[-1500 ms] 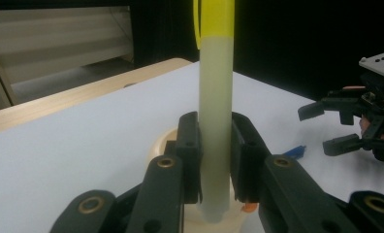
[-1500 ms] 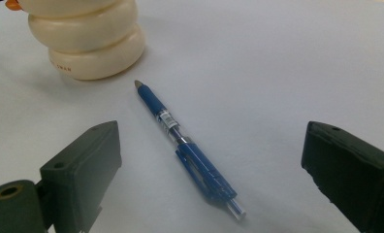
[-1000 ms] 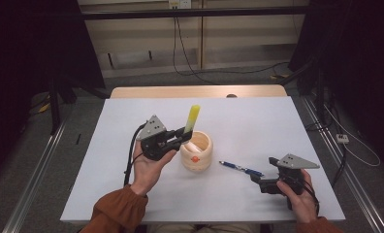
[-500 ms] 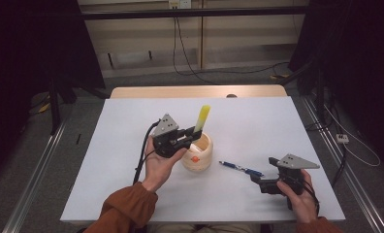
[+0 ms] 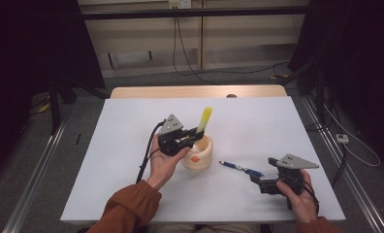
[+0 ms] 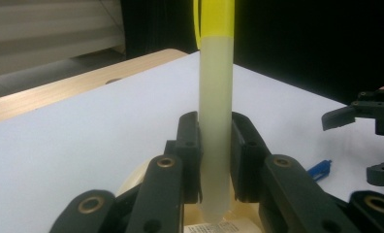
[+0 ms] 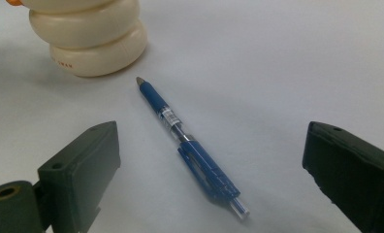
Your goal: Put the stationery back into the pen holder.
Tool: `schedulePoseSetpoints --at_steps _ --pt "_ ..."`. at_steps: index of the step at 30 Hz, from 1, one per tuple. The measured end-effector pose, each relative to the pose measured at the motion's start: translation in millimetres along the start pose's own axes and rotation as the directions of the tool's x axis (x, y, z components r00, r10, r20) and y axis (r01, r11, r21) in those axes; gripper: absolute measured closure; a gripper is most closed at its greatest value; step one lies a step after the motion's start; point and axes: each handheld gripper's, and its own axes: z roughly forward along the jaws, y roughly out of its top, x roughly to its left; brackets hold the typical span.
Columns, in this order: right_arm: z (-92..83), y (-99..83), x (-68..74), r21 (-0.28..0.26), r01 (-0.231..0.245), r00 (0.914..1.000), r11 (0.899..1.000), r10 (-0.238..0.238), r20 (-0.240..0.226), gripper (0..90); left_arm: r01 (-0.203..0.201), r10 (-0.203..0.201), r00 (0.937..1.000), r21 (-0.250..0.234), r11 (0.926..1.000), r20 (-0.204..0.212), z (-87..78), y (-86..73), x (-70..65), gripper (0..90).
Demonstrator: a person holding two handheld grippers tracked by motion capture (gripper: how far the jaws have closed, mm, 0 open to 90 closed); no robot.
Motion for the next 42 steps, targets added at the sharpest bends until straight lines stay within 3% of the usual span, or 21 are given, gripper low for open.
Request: schedulePoseSetpoints --at_steps 7,15,16,19,24,29,42 --pt "-0.1 -0.1 -0.2 0.000 -0.002 1.0000 1.000 0.002 -0.003 6.7 0.006 -0.006 0.9999 0.025 0.9997 0.011 3.1 -8.2 -0.6 77.2" --pt "0.4 -0.1 0.1 0.000 0.000 1.0000 1.000 0.000 0.000 6.8 0.009 -0.009 0.9999 0.048 0.9988 -0.007 3.5 -13.6 3.2 76.7" --pt "0.2 -0.1 0.0 0.001 -0.001 1.0000 1.000 0.001 0.000 6.8 0.012 -0.012 0.9999 0.045 0.9989 -0.010 3.4 -13.8 3.6 75.0" --pt "0.1 -0.1 -0.2 0.000 -0.002 1.0000 1.000 0.002 0.000 6.8 0.022 -0.020 0.9989 0.033 0.9992 -0.041 0.9 -12.1 3.3 48.4" --pt "0.1 -0.1 0.0 -0.002 0.002 1.0000 1.000 -0.002 -0.001 6.8 0.026 -0.026 0.9992 -0.014 0.9996 -0.029 -5.4 -7.9 3.0 32.0" --pt "0.1 0.0 0.1 -0.001 0.003 1.0000 1.000 -0.003 0.001 6.8 0.021 -0.021 0.9979 -0.015 0.9997 -0.061 -8.8 -6.7 6.1 23.8" --pt "0.4 0.1 0.3 -0.001 0.006 1.0000 1.000 -0.006 -0.003 6.7 0.039 -0.037 0.9965 0.025 0.9989 -0.075 -26.9 -4.2 14.9 8.2"
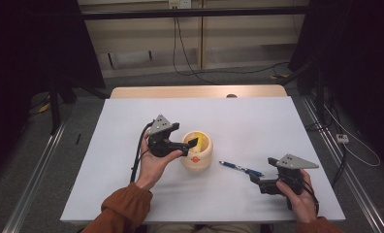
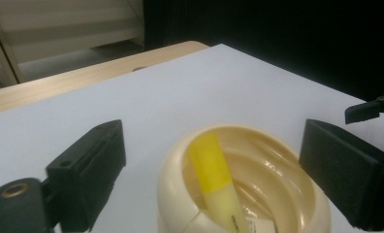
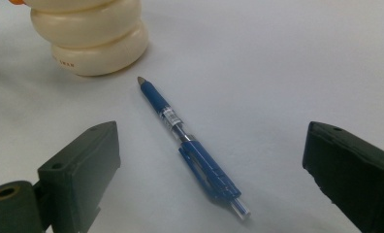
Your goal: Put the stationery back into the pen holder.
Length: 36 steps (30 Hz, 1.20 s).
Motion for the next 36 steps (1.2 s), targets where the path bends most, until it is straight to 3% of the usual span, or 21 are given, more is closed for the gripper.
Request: schedulePoseSetpoints --at_steps 9,12,16,21,23,31,36 --pt "0.3 0.1 0.1 0.002 0.002 1.0000 1.000 -0.002 -0.003 6.6 -0.036 0.036 0.9993 0.032 0.9988 -0.002 -17.2 -1.9 1.6 5.3" --pt "0.4 0.1 0.3 0.006 0.005 1.0000 1.000 -0.005 -0.006 6.5 -0.032 0.034 0.9990 0.051 0.9982 -0.030 -22.5 -6.7 2.1 5.3" --pt "0.6 0.0 0.5 0.006 0.005 1.0000 1.000 -0.005 -0.006 6.5 -0.027 0.029 0.9994 0.066 0.9974 -0.018 -30.5 -15.0 3.6 5.4" --pt "1.1 0.8 0.2 0.006 0.005 1.0000 1.000 -0.005 -0.001 6.4 -0.018 0.021 0.9990 0.085 0.9962 -0.039 -42.5 -22.8 5.0 5.9" --pt "0.8 1.4 0.8 0.007 0.011 0.9999 1.000 -0.011 -0.002 6.4 -0.030 0.036 0.9971 0.086 0.9958 -0.067 -48.1 -25.1 4.3 6.5" --pt "0.7 2.0 -0.5 0.008 0.016 0.9999 1.000 -0.016 -0.001 6.1 -0.028 0.035 0.9972 0.105 0.9941 -0.065 -65.3 -35.6 5.3 6.5" --pt "0.8 2.8 -1.0 0.007 0.015 0.9999 1.000 -0.015 -0.004 6.1 -0.014 0.025 0.9974 0.160 0.9870 -0.068 -76.0 -44.7 6.8 6.6"
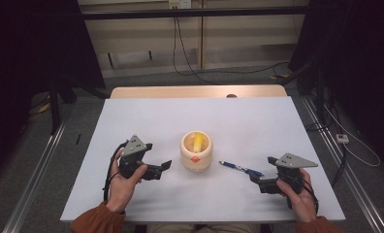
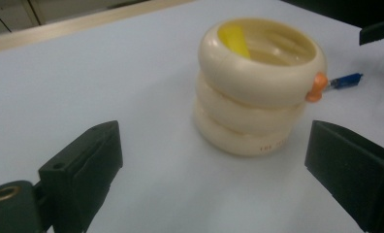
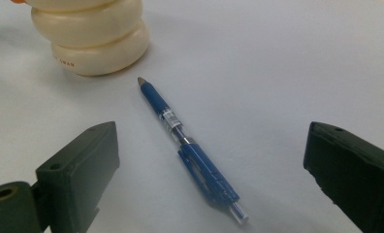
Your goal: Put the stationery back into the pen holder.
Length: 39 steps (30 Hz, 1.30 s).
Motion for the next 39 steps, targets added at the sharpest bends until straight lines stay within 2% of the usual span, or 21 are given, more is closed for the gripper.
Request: schedulePoseSetpoints --at_steps 6,8,11,14,15,18,21,23,26,30,32,39 --pt "-0.4 3.2 0.2 -0.013 0.003 1.0000 1.000 -0.003 0.003 5.3 0.001 0.000 0.9996 0.012 0.9999 -0.029 -13.6 -11.7 3.2 6.7" --pt "0.4 3.7 0.9 -0.004 0.004 1.0000 1.000 -0.004 -0.005 5.3 0.016 -0.016 0.9992 0.008 0.9998 -0.038 -16.3 -16.4 4.1 6.7" --pt "1.9 5.3 0.9 -0.001 0.001 0.9999 1.000 -0.001 -0.014 5.4 0.045 -0.045 0.9988 0.006 0.9990 -0.021 -19.6 -21.3 5.6 6.7" --pt "1.4 8.1 -0.3 -0.003 -0.007 0.9999 1.000 0.007 0.013 5.2 0.033 -0.033 0.9986 0.002 0.9994 -0.042 -21.6 -28.2 1.6 6.6" --pt "0.5 8.8 -0.7 -0.013 -0.009 0.9998 1.000 0.009 0.019 5.3 0.032 -0.031 0.9987 0.013 0.9994 -0.040 -22.0 -31.2 0.4 6.6" --pt "-1.0 10.3 -1.6 -0.023 -0.016 0.9997 1.000 0.017 0.017 5.1 0.041 -0.040 0.9989 0.009 0.9991 -0.023 -23.2 -40.5 -3.9 6.6" --pt "0.3 12.5 -2.2 -0.021 -0.018 0.9998 1.000 0.019 0.004 4.9 0.026 -0.026 0.9996 0.006 0.9996 -0.010 -22.8 -44.8 -6.1 6.6" --pt "2.6 16.1 -2.9 -0.019 -0.009 1.0000 1.000 0.009 -0.003 4.8 0.044 -0.044 0.9990 -0.006 0.9990 -0.009 -23.0 -45.9 -6.1 6.6" --pt "7.6 21.8 -2.4 0.004 0.003 0.9998 1.000 -0.003 -0.021 4.8 0.051 -0.052 0.9986 -0.024 0.9984 -0.007 -24.9 -47.9 -5.9 6.6" --pt "15.2 31.9 -2.5 0.037 0.028 0.9977 0.999 -0.026 -0.062 5.0 0.038 -0.039 0.9989 -0.024 0.9990 -0.027 -26.7 -50.1 -4.8 6.6" --pt "18.7 37.8 -3.6 0.053 0.040 0.9966 0.998 -0.036 -0.075 5.1 0.007 -0.007 0.9988 -0.008 0.9999 -0.049 -25.5 -51.3 -5.8 6.6" --pt "29.4 56.7 -4.1 0.104 0.070 0.9936 0.992 -0.060 -0.096 5.1 0.006 -0.006 0.9996 -0.004 1.0000 -0.029 -23.3 -52.7 -5.7 6.6"
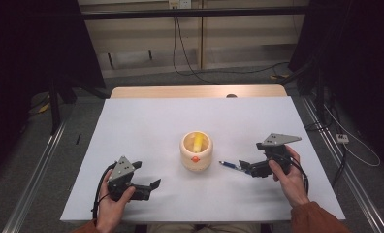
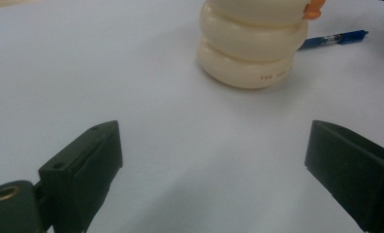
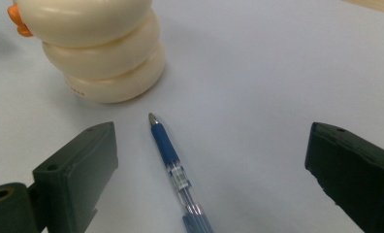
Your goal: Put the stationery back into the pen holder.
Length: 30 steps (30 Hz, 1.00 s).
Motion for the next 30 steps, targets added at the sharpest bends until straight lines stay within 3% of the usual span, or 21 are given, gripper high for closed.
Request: schedulePoseSetpoints --at_steps 5,7,11,19,20,21,29,30 --pt "8.5 10.7 -1.0 0.065 0.006 0.9997 0.998 -0.004 -0.023 5.7 0.019 -0.019 0.9998 -0.009 0.9998 0.007 -0.9 -0.4 1.0 6.6" --pt "12.9 14.8 -1.9 0.106 0.025 0.9997 0.994 -0.024 -0.008 6.1 0.016 -0.016 0.9998 -0.009 0.9998 0.010 -1.2 0.0 1.1 6.6" --pt "23.0 21.1 -6.0 0.159 0.014 0.9994 0.987 -0.009 -0.034 7.0 0.021 -0.021 0.9997 -0.010 0.9997 0.011 -1.1 -0.4 1.6 6.6" --pt "38.2 28.3 -4.4 0.195 0.021 0.9992 0.981 -0.014 -0.037 11.5 0.026 -0.026 0.9996 -0.020 0.9995 0.013 -2.6 -0.3 1.2 6.6" --pt "39.4 27.5 -4.3 0.196 0.019 0.9984 0.980 -0.008 -0.057 11.5 0.025 -0.025 0.9996 -0.021 0.9995 0.011 -2.8 -0.3 1.3 6.6" --pt "40.9 26.8 -4.1 0.209 0.020 0.9973 0.978 -0.005 -0.074 11.6 0.025 -0.025 0.9996 -0.022 0.9994 0.010 -3.3 -0.2 1.5 6.6" --pt "41.6 23.8 -3.1 0.284 0.071 0.9964 0.956 -0.054 -0.066 15.8 0.023 -0.022 0.9996 -0.026 0.9994 0.015 -4.0 0.5 0.6 6.6" --pt "41.7 23.1 -3.4 0.290 0.076 0.9957 0.954 -0.056 -0.074 19.6 0.022 -0.022 0.9997 -0.026 0.9994 0.014 -4.0 0.5 1.0 6.6"
